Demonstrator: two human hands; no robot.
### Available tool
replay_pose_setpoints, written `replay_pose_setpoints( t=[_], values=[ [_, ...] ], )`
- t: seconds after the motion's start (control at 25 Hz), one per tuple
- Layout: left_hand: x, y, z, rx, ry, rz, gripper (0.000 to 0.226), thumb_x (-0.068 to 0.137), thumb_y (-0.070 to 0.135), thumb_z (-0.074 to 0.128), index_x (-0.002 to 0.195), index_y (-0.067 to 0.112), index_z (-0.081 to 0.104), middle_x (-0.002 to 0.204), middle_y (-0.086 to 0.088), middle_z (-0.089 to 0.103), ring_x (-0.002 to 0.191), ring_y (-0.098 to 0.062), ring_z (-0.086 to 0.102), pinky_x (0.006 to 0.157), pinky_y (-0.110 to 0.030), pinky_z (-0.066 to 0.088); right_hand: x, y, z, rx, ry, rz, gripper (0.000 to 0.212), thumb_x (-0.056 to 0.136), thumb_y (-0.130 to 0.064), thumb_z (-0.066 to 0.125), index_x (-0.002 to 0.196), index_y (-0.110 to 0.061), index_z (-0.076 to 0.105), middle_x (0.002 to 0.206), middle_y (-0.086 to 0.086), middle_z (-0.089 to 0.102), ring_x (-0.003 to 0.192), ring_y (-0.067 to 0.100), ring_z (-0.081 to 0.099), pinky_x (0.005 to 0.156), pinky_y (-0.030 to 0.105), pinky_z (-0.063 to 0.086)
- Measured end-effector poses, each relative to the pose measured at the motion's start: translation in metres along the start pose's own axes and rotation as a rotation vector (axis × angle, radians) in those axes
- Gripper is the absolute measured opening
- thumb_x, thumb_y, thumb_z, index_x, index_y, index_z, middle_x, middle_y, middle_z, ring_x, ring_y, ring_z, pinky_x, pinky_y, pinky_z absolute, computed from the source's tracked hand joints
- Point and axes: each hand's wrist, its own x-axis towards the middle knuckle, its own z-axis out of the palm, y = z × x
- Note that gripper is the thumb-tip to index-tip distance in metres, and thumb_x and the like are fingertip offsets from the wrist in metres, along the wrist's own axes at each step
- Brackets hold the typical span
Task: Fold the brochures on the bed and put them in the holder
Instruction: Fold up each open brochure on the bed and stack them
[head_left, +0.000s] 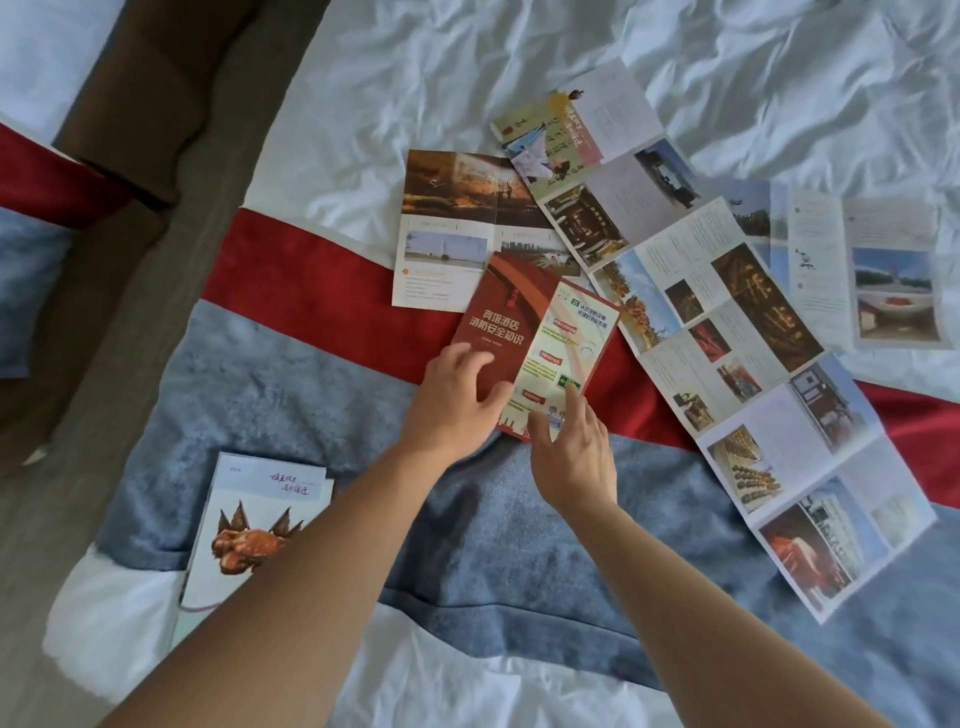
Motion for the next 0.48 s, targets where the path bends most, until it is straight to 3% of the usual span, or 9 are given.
replay_pose_setpoints(
  t=[0.16, 0.36, 0.48],
  values=[
    [0.004, -0.008, 0.009, 0.075, 0.027, -0.176, 0.071, 0.092, 0.035, 0.061, 0.151, 0.014, 0.029, 0.151, -0.012, 0.036, 0.136, -0.034, 0.035, 0.11, -0.046, 0.035, 0.001, 0.003, 0.0, 0.05, 0.023, 0.019, 0.066, 0.099, -0.052, 0.039, 0.155, -0.021, 0.022, 0.147, 0.008, 0.048, 0.131, 0.026, 0.044, 0.109, 0.048, 0.039],
    [0.004, -0.005, 0.016, 0.051, 0.077, -0.121, 0.061, 0.091, 0.034, 0.06, 0.148, 0.021, 0.041, 0.139, -0.01, 0.05, 0.125, -0.031, 0.044, 0.102, -0.042, 0.039, 0.001, -0.004, 0.001, 0.203, 0.022, 0.067, 0.068, 0.095, -0.055, 0.042, 0.154, -0.026, 0.025, 0.147, 0.007, 0.05, 0.129, 0.026, 0.047, 0.103, 0.04, 0.037],
    [-0.001, 0.005, 0.019, -0.041, 0.034, -0.043, 0.058, 0.089, 0.03, 0.064, 0.145, 0.026, 0.046, 0.134, -0.009, 0.053, 0.123, -0.03, 0.047, 0.103, -0.042, 0.041, -0.005, -0.015, -0.003, 0.234, 0.067, -0.044, 0.055, 0.09, -0.054, 0.045, 0.141, -0.05, 0.025, 0.145, 0.006, 0.052, 0.124, 0.027, 0.054, 0.096, 0.045, 0.045]
  ],
)
